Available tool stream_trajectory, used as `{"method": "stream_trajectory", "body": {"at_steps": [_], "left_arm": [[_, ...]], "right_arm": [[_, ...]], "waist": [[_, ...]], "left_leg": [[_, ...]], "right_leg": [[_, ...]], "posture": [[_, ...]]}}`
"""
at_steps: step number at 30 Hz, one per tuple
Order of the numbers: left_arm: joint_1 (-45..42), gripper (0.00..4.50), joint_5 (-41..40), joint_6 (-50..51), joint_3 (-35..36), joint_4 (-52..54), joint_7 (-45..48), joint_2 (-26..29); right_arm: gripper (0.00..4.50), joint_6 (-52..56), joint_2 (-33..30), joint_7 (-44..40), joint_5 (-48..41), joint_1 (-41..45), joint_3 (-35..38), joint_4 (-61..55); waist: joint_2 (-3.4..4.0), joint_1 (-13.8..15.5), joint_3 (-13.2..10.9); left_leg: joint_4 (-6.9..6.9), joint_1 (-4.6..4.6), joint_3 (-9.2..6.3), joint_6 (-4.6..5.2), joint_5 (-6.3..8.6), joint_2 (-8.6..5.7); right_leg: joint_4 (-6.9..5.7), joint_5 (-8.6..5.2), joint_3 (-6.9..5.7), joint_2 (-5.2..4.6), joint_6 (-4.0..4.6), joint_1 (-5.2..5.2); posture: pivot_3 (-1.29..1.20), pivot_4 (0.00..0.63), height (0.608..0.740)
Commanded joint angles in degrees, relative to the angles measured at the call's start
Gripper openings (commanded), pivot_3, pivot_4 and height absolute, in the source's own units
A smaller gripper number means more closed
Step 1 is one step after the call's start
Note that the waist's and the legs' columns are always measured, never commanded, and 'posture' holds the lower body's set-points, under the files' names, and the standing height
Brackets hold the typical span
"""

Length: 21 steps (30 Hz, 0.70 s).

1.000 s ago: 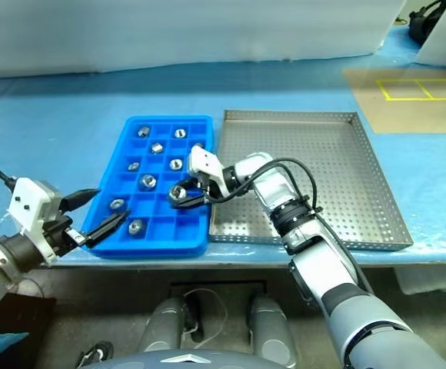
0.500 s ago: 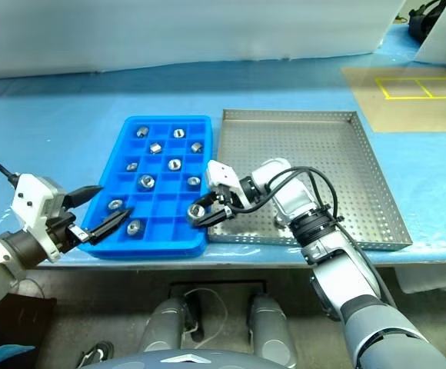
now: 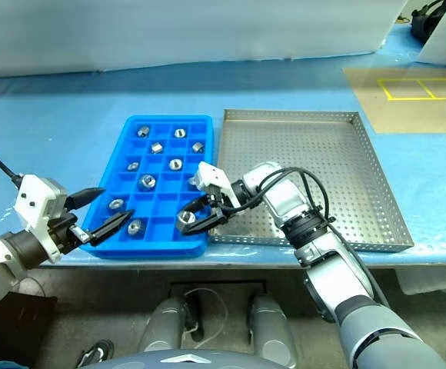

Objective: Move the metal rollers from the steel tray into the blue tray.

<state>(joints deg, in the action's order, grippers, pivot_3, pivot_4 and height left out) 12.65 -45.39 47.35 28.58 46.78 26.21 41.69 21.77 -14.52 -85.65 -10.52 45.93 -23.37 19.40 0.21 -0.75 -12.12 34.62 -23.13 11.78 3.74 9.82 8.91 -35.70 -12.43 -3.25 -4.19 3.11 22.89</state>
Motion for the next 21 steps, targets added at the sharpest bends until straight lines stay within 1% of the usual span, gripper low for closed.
{"method": "stream_trajectory", "body": {"at_steps": [1, 7, 9, 13, 18, 21], "left_arm": [[-0.02, 4.5, -0.8, -0.57, 1.21, 1.45, -0.18, 0.58], [-2.06, 4.5, -0.69, -0.97, -0.27, 0.36, 0.05, 0.85], [-3.84, 4.5, -0.57, -1.13, -1.8, -0.56, 0.38, 0.87], [-9.41, 4.5, 1.03, -1.98, -7.22, -4.29, 2.05, 1.1], [-18.83, 4.5, 4.41, -4.5, -15.67, -12.08, 7.12, 1.44], [-23.6, 4.5, 6.09, -5.89, -19.73, -16.5, 10.07, 0.76]], "right_arm": [[3.87, 0.82, 0.6, 0.37, -1.06, 0.95, 0.28, -0.66], [3.87, 1.11, -2.0, -0.14, -2.43, 3.33, 3.48, -0.05], [3.87, 0.43, -3.28, 1.45, -2.24, 3.89, 4.96, 0.67], [3.87, 0.14, -5.98, 5.46, -1.47, 3.91, 8.14, 2.19], [3.87, 3.55, -11.29, 7.72, -2.46, -1.44, 9.97, -5.81], [3.87, 6.2, -13.76, 9.59, -3.16, -5.41, 11.1, -11.74]], "waist": [[0.0, -0.01, 0.0], [0.0, 0.04, 0.0], [0.0, -0.02, 0.0], [-0.04, -0.23, 0.02], [-0.08, -0.62, 0.05], [-0.1, -2.29, 0.06]], "left_leg": [[0.0, 0.0, 0.0, 0.0, 0.0, 0.0], [0.0, -0.01, 0.0, 0.0, 0.0, -0.01], [0.0, 0.01, 0.0, 0.0, 0.0, -0.03], [0.0, 0.07, 0.02, -0.03, -0.02, -0.04], [0.01, 0.04, 0.05, -0.02, -0.03, -0.05], [0.01, 0.0, 0.12, 0.06, 0.02, -0.06]], "right_leg": [[0.0, 0.0, 0.0, 0.0, 0.0, 0.0], [0.0, 0.01, 0.01, 0.0, 0.01, 0.0], [0.01, 0.01, 0.01, 0.0, 0.01, -0.02], [-0.01, 0.02, 0.03, 0.0, 0.03, -0.05], [0.03, 0.04, 0.05, 0.0, 0.06, -0.07], [0.09, 0.05, 0.12, 0.01, 0.07, -0.04]], "posture": [[-0.22, 0.15, 0.74], [-0.27, 0.15, 0.74], [-0.3, 0.15, 0.74], [-0.38, 0.15, 0.74], [-0.51, 0.15, 0.74], [-0.59, 0.15, 0.74]]}}
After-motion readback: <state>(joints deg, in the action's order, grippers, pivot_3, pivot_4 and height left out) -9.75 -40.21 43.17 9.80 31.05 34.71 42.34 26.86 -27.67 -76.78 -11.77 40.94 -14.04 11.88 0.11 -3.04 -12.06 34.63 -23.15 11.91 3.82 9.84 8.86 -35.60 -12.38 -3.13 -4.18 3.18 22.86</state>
